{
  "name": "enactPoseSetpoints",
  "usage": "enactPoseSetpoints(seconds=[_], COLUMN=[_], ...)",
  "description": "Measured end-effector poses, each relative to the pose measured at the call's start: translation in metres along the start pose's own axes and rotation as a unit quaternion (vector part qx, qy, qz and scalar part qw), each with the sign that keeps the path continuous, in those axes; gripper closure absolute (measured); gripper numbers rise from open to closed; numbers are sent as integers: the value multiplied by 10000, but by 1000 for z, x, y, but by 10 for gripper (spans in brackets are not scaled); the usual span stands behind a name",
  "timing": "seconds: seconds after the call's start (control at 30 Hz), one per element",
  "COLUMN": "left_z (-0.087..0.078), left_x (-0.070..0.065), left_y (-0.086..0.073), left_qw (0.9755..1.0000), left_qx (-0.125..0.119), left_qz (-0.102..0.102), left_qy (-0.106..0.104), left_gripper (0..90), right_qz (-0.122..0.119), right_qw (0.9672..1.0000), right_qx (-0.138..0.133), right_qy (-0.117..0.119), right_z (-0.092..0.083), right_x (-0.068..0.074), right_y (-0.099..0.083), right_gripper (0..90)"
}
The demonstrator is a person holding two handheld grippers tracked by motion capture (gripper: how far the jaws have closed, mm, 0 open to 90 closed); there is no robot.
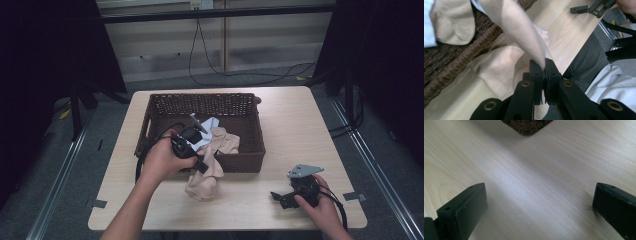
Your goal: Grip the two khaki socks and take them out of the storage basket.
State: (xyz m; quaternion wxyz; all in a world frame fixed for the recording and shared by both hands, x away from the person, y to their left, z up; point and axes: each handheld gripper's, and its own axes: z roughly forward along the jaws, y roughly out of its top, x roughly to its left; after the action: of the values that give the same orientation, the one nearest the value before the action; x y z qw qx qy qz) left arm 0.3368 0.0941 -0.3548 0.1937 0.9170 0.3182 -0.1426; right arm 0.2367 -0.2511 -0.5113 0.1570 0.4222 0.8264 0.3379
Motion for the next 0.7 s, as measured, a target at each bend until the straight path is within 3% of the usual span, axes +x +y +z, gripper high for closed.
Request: enactPoseSetpoints(seconds=[0.2,0.33,0.4,0.47,0.63,0.7], left_z=[13,18,18,19,21,21], left_x=[2,5,6,5,9,10], left_y=[-3,-5,-7,-10,-18,-20], left_qw=[10000,9997,9999,9995,9989,9986], left_qx=[17,-131,-61,-95,-193,-231], left_qz=[40,75,-10,98,144,165], left_qy=[18,169,142,291,408,438], left_gripper=[842,642,562,452,299,280], right_qz=[2,-5,-10,-10,-10,-13], right_qw=[10000,10000,10000,10000,10000,10000], right_qx=[0,0,9,9,9,7], right_qy=[0,2,-10,-10,-9,-9], right_z=[0,0,0,0,0,0], right_x=[0,0,0,0,0,0], right_y=[0,0,0,0,0,0], right_gripper=[0,0,0,0,0,0])
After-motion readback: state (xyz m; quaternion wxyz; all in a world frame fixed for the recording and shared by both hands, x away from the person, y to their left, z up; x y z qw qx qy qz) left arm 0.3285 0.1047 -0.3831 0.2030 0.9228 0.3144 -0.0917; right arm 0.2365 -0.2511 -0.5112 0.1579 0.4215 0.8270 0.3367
